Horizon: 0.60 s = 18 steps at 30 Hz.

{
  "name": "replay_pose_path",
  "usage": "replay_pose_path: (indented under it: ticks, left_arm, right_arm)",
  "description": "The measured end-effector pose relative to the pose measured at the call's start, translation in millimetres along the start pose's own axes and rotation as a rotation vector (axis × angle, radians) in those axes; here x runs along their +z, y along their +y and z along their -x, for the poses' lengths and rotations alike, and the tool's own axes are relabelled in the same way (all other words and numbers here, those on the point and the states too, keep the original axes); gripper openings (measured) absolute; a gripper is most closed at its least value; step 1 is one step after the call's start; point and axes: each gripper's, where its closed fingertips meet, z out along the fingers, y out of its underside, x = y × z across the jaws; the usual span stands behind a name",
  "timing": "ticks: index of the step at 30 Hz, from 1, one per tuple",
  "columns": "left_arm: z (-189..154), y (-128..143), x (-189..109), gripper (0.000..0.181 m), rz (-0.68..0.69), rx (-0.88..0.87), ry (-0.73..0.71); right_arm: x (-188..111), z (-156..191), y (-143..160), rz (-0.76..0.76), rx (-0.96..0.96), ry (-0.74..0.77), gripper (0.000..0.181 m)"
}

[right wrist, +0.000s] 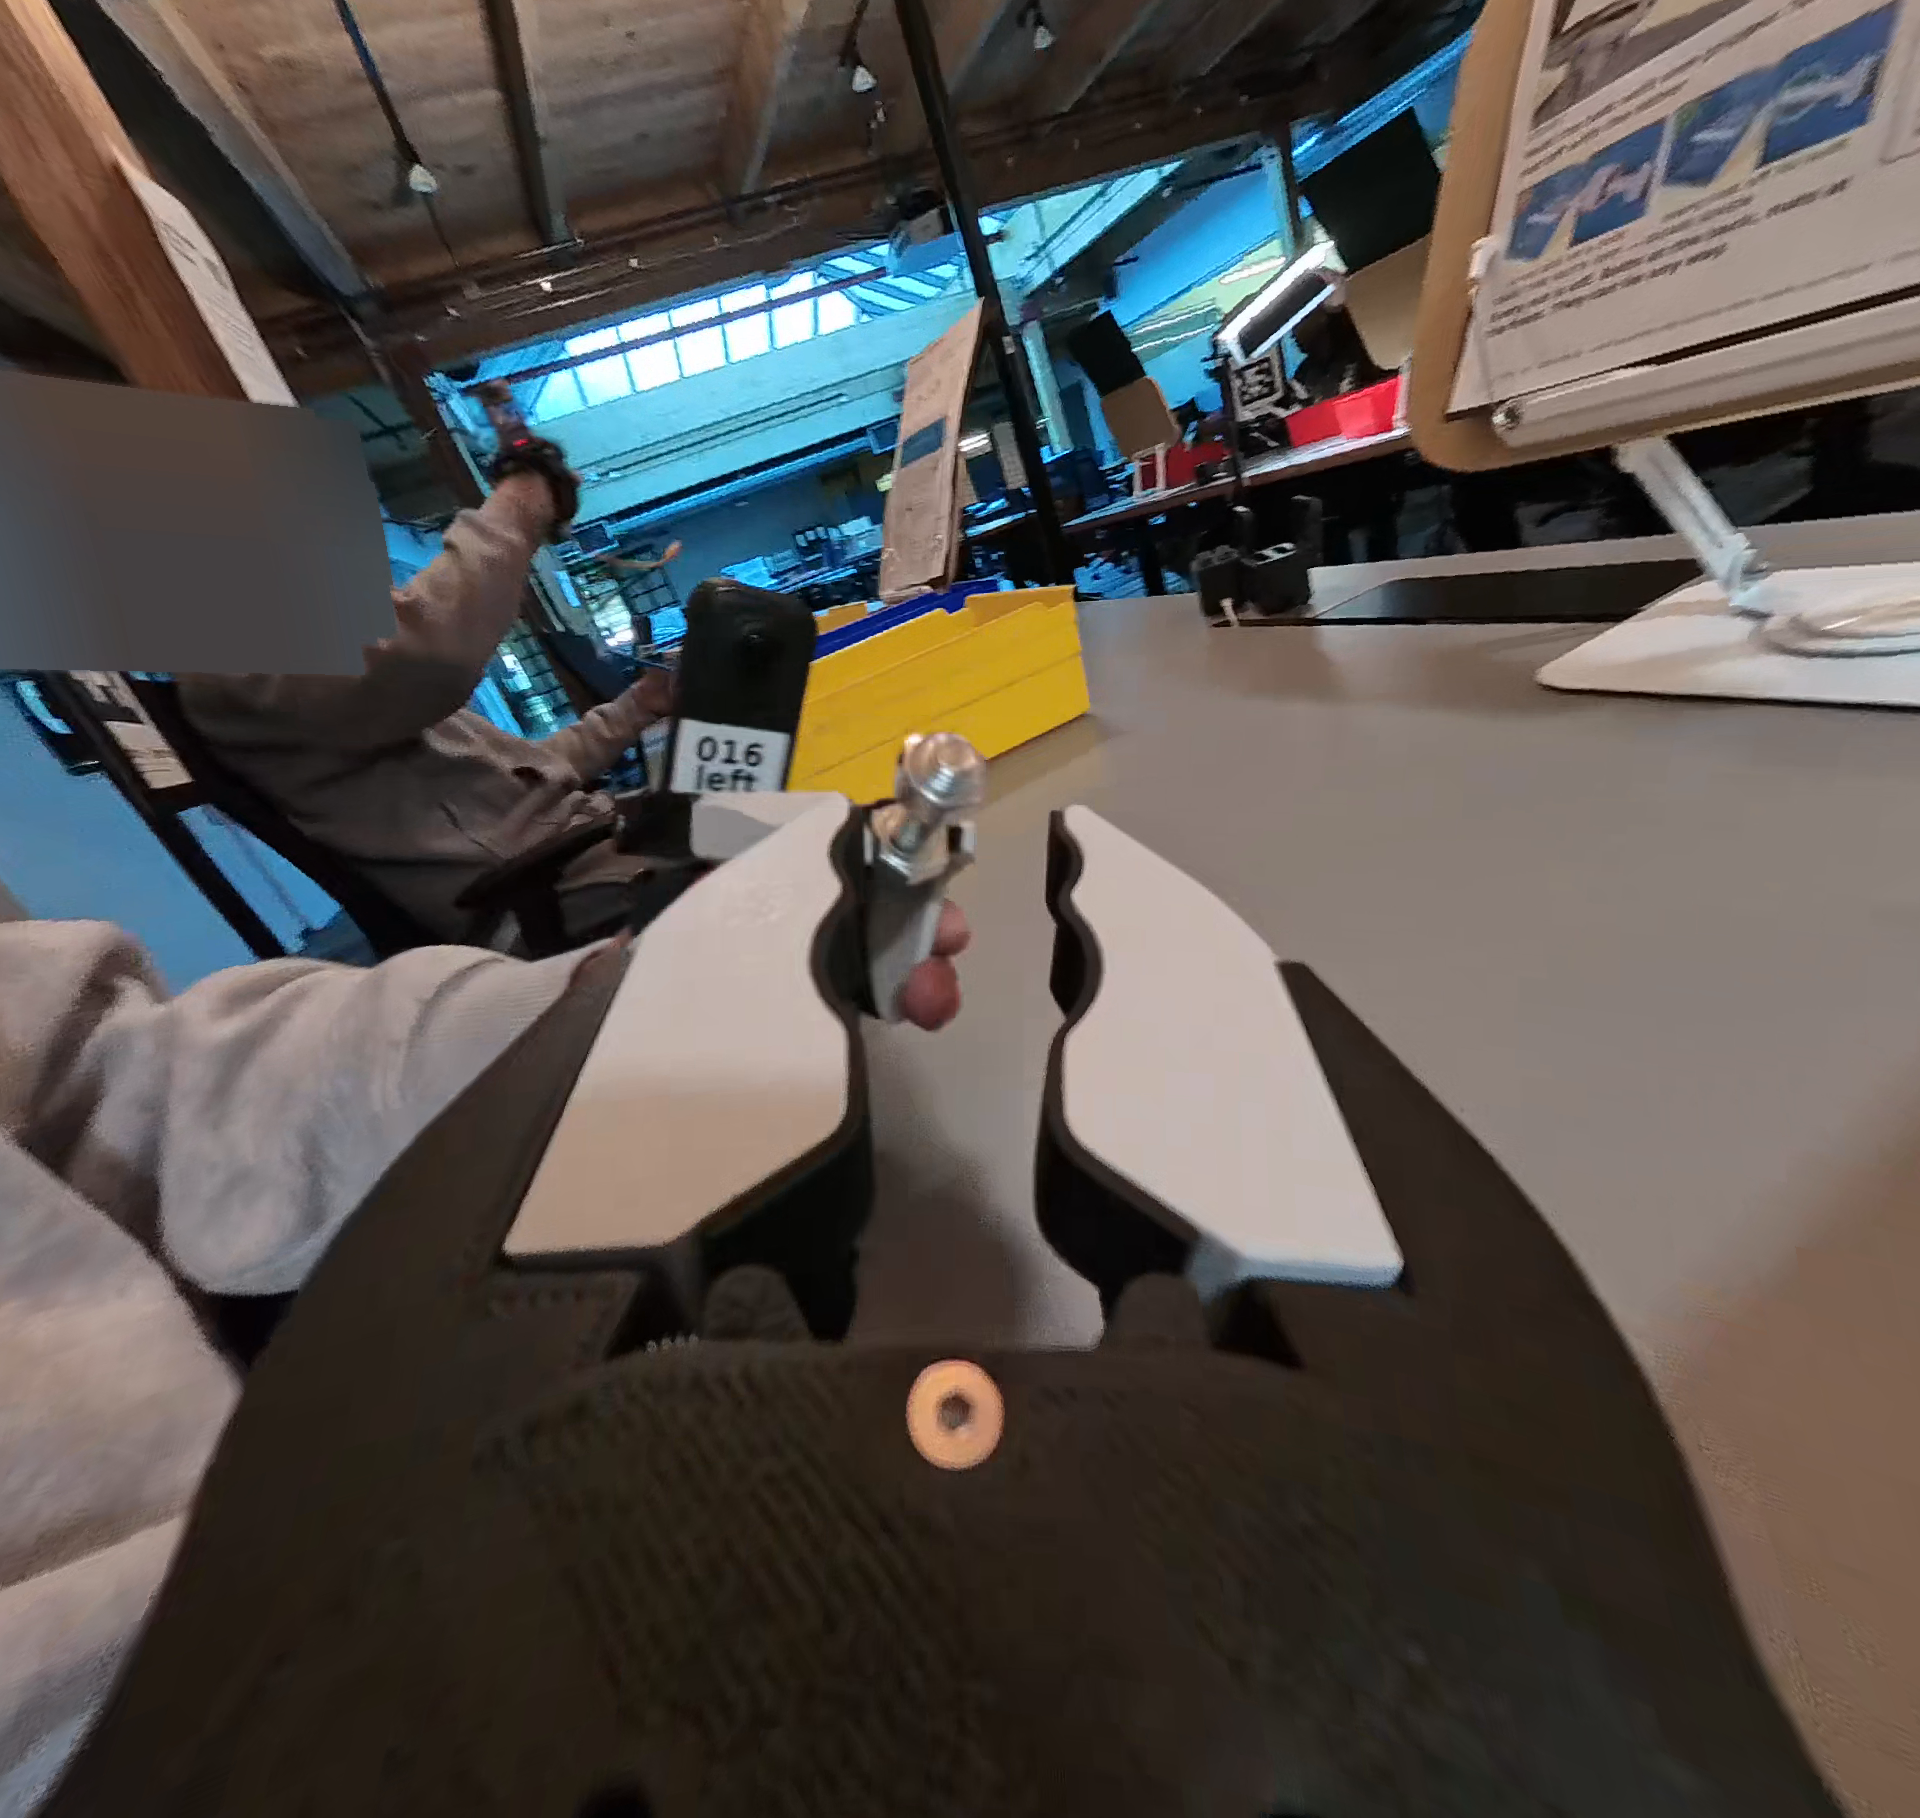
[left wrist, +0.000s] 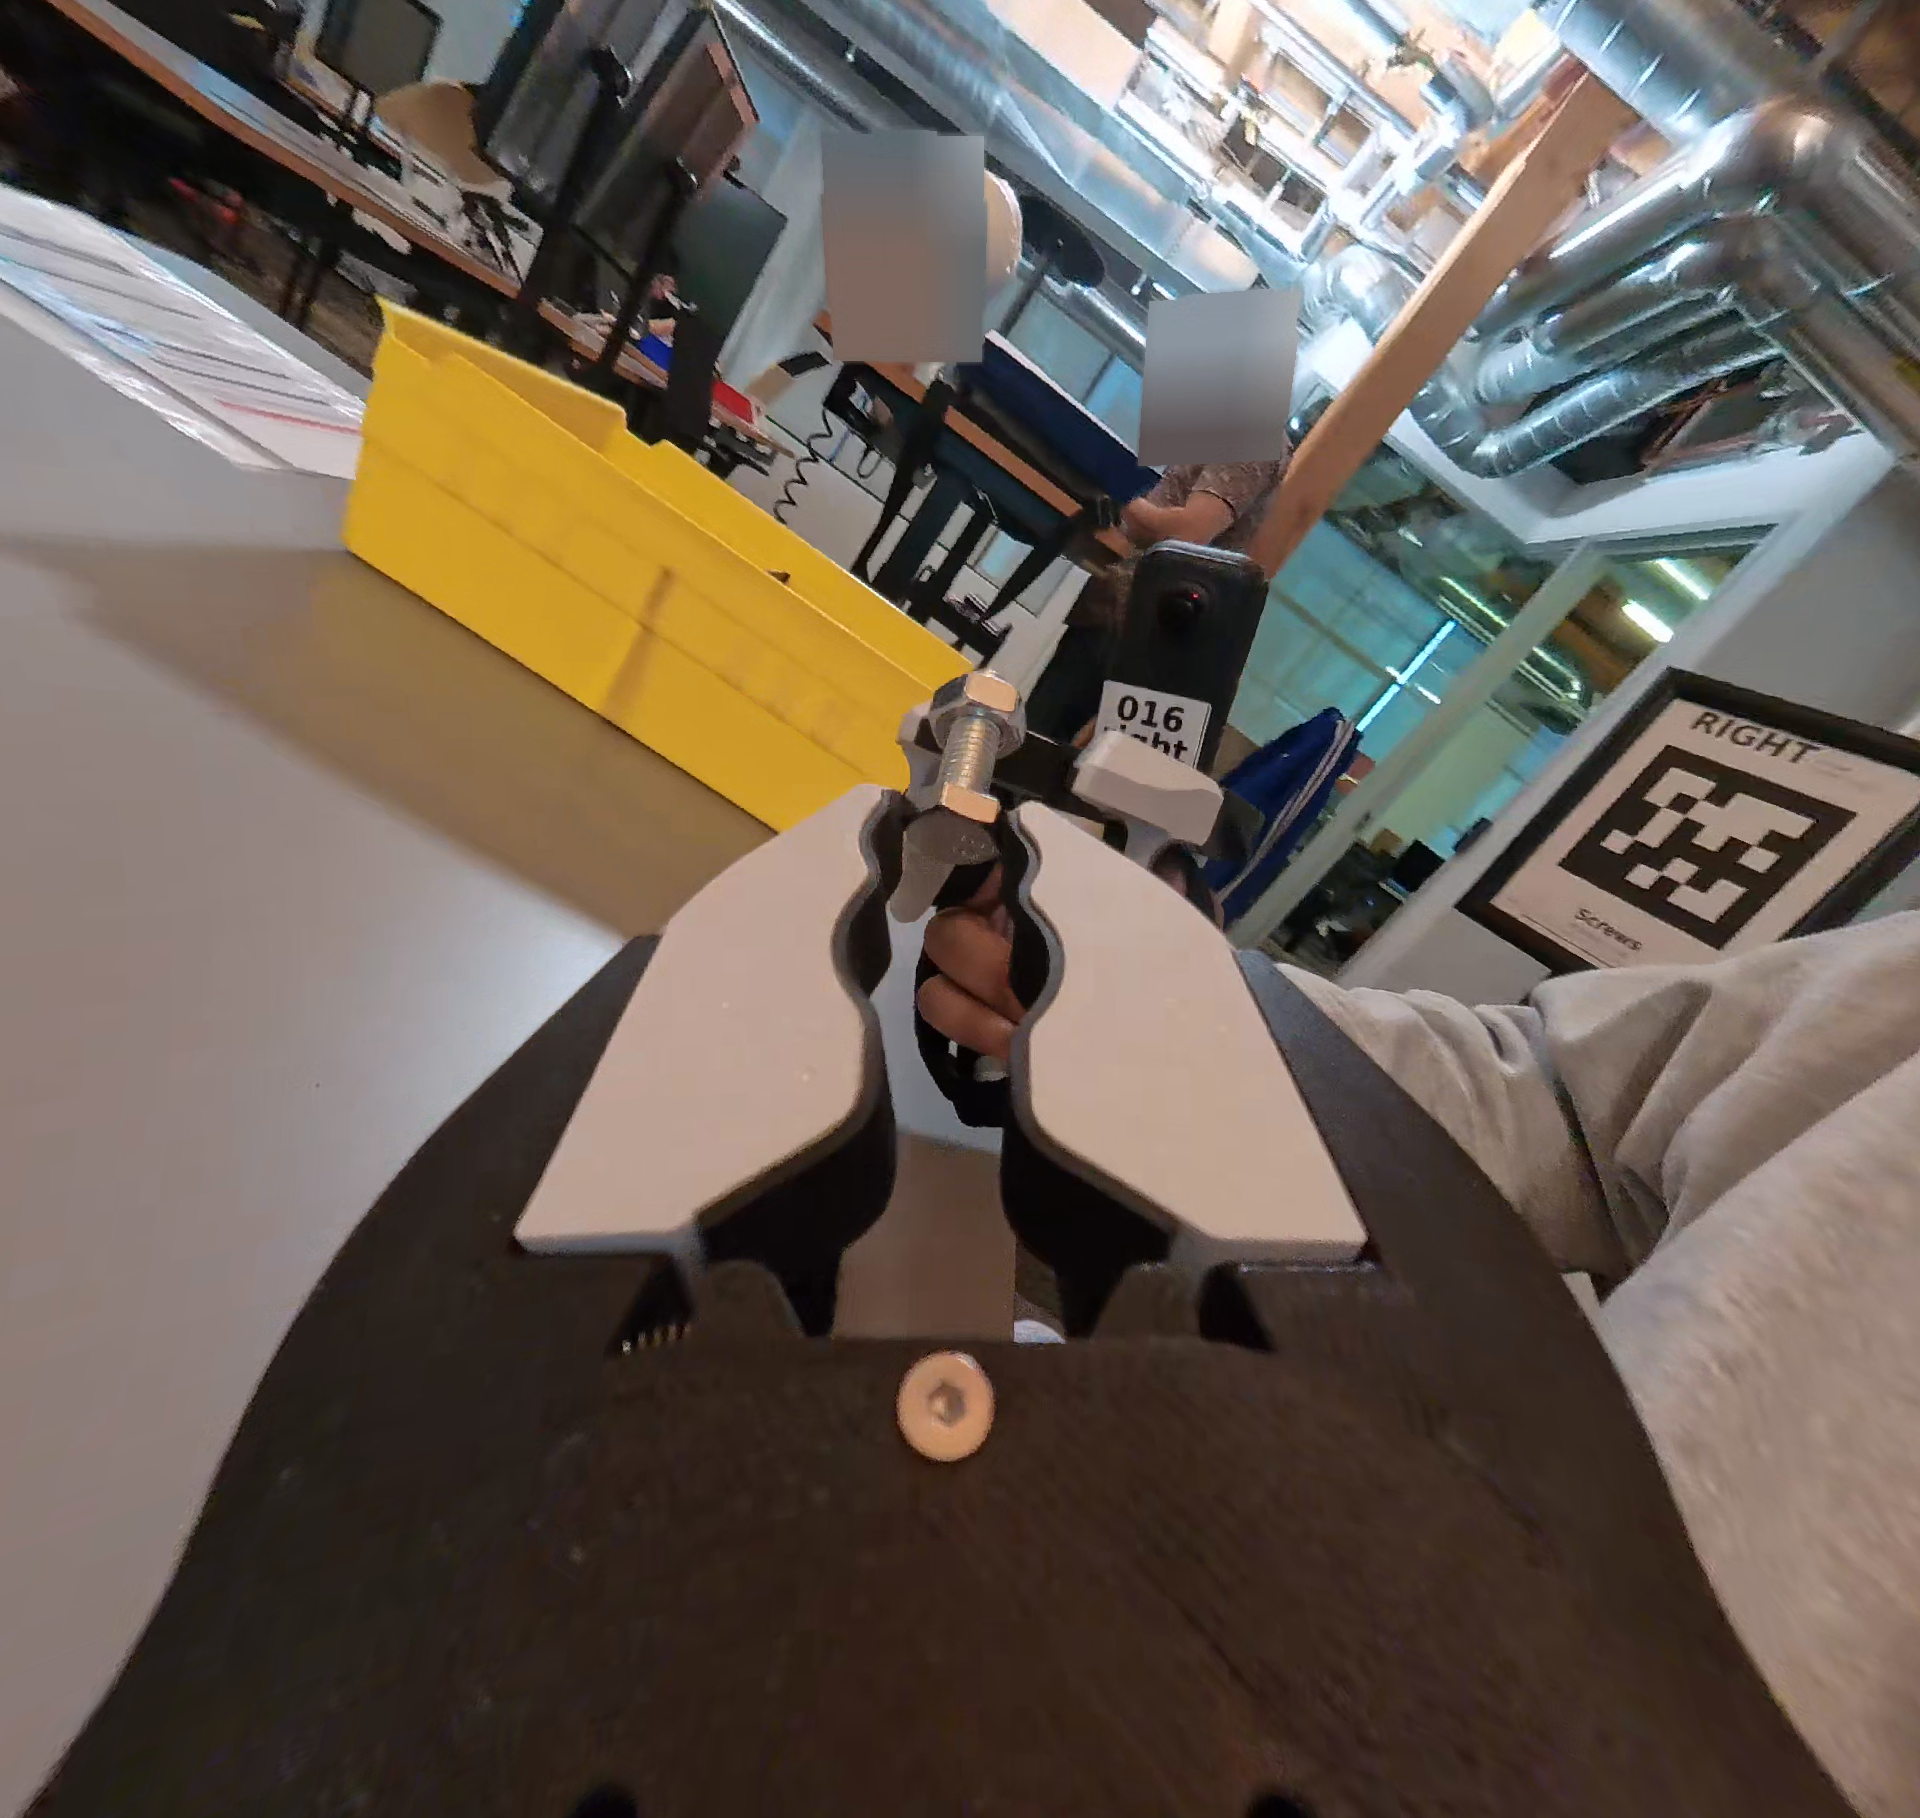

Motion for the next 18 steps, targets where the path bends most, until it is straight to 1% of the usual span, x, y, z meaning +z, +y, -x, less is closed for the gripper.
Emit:
replay_pose_path:
  ticks: [3, 5, 8, 11, 12, 15, 18]
  left_arm:
    - [4.6, 4.6, 2.2, 0.018, 0.014, -0.042, 0.038]
    - [5.9, 7.3, 4.2, 0.018, 0.025, -0.055, 0.058]
    - [5.6, 15.8, 8.9, 0.018, 0.065, -0.088, 0.092]
    - [7.2, 23.2, 13.1, 0.018, 0.092, -0.089, 0.080]
    - [7.3, 23.3, 13.2, 0.018, 0.089, -0.093, 0.079]
    - [6.0, 23.7, 12.5, 0.018, 0.088, -0.116, 0.095]
    - [2.6, 28.6, 13.8, 0.019, 0.115, -0.123, 0.114]
  right_arm:
    - [-0.1, 1.1, 8.8, 0.044, -0.008, -0.001, 0.027]
    - [-3.2, 0.8, 7.8, 0.037, -0.021, 0.010, 0.022]
    - [-7.0, -1.9, 6.1, 0.027, -0.001, 0.017, 0.021]
    - [-8.4, -9.1, 8.7, 0.036, 0.023, 0.044, 0.023]
    - [-8.9, -12.2, 9.9, 0.042, 0.027, 0.059, 0.018]
    - [-9.7, -13.6, 10.8, 0.051, 0.044, 0.052, 0.017]
    - [-10.2, -12.8, 11.9, 0.064, 0.065, 0.042, 0.017]
